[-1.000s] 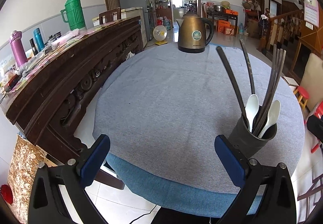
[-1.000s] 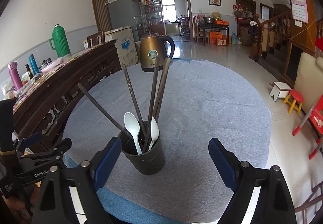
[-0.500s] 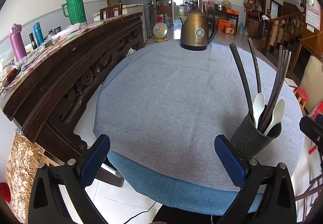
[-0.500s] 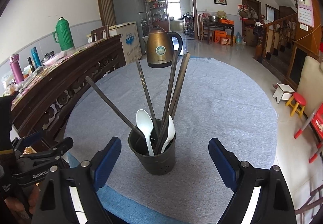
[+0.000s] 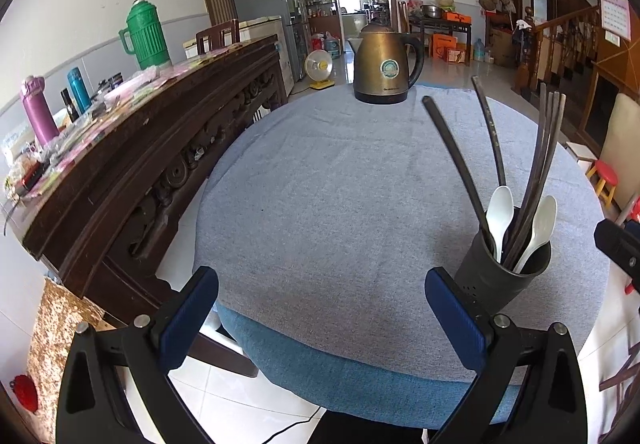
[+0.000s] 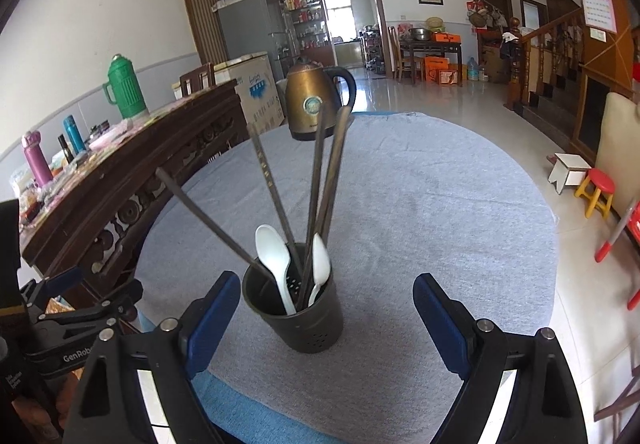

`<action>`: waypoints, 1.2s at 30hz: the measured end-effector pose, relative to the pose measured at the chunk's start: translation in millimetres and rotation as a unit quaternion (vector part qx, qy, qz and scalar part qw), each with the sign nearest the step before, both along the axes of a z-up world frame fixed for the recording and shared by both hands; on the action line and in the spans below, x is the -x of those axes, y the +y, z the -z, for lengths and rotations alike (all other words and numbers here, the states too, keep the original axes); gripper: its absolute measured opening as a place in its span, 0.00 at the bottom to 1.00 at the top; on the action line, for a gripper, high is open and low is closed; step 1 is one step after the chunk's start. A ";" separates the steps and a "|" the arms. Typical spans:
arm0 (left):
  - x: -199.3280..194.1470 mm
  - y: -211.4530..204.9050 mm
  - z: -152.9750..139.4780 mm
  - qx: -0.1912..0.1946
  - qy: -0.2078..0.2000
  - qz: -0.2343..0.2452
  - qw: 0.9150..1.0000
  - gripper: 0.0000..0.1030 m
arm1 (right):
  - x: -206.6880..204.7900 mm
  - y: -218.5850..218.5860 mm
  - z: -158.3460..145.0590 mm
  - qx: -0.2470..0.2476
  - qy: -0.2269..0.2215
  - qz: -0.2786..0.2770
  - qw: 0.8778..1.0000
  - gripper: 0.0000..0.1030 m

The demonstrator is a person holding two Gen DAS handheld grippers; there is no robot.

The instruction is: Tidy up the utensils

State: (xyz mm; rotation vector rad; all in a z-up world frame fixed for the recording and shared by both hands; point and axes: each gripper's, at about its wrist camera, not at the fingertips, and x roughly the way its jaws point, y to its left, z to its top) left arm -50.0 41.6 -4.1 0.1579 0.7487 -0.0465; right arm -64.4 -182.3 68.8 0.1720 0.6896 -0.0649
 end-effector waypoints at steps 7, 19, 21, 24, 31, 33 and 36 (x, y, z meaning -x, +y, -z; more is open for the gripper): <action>4.1 -13.6 -0.7 -0.018 0.004 -0.002 1.000 1.00 | 5.3 -15.5 10.1 -0.024 0.004 0.003 1.000 0.87; 15.2 -30.6 -9.4 -0.035 -0.009 0.003 0.999 1.00 | 20.3 -35.0 11.5 -0.049 -0.007 0.009 0.999 0.87; 16.2 -31.8 -9.9 -0.034 -0.008 0.004 0.999 1.00 | 22.4 -35.2 12.6 -0.050 -0.006 0.008 0.999 0.87; 17.9 -31.4 -11.9 -0.032 -0.011 0.005 0.999 1.00 | 24.9 -35.2 11.0 -0.049 -0.010 0.008 0.999 0.87; 18.8 -22.7 -12.0 -0.019 -0.011 0.000 1.000 1.00 | 27.8 -29.0 5.6 -0.039 -0.014 0.008 0.999 0.87; 18.6 -19.2 -11.3 -0.015 -0.010 -0.001 1.000 1.00 | 27.7 -25.2 4.5 -0.036 -0.012 0.007 0.999 0.87; 18.0 -12.7 -9.9 -0.007 -0.009 -0.002 1.000 1.00 | 27.8 -18.5 2.4 -0.028 -0.012 0.005 1.000 0.87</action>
